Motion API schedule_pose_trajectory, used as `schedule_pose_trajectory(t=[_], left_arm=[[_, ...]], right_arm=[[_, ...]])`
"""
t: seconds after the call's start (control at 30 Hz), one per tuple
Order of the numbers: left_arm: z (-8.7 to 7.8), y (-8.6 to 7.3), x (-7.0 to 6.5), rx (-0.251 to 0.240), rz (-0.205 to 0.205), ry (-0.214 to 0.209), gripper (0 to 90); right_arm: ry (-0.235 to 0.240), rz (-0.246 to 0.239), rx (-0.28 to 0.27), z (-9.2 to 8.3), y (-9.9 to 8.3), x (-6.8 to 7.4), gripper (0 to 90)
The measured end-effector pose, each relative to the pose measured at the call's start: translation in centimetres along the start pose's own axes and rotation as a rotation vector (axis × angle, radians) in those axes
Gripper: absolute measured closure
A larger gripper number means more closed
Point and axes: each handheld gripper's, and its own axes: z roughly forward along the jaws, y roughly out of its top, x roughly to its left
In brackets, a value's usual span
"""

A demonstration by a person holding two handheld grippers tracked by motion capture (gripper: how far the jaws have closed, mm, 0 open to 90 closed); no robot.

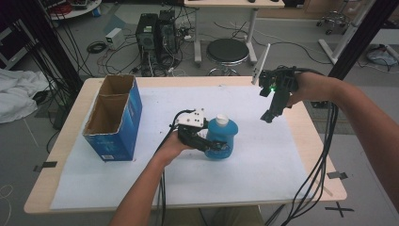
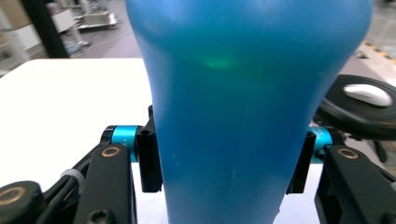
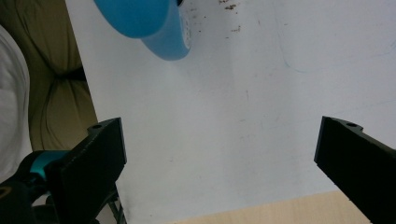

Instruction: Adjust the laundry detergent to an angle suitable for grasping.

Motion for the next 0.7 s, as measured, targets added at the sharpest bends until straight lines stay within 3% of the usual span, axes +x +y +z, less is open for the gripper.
schedule_pose_trajectory(t=[0.1,0.3,0.7], left_arm=[[0.2,-0.1,0.1,-0.013,0.019,-0.03,45.3],[0.9,-0.3,0.6,0.027,0.043,-0.086,45.3],[0.9,-0.5,1.9,0.034,0.03,-0.105,45.4]], right_arm=[[0.003,-0.005,-0.001,0.1,0.0,-0.1,1.2],[0.006,0.0,0.004,0.2,0.1,-0.2,1.2],[0.008,0.008,0.002,0.2,0.0,-0.5,1.2]])
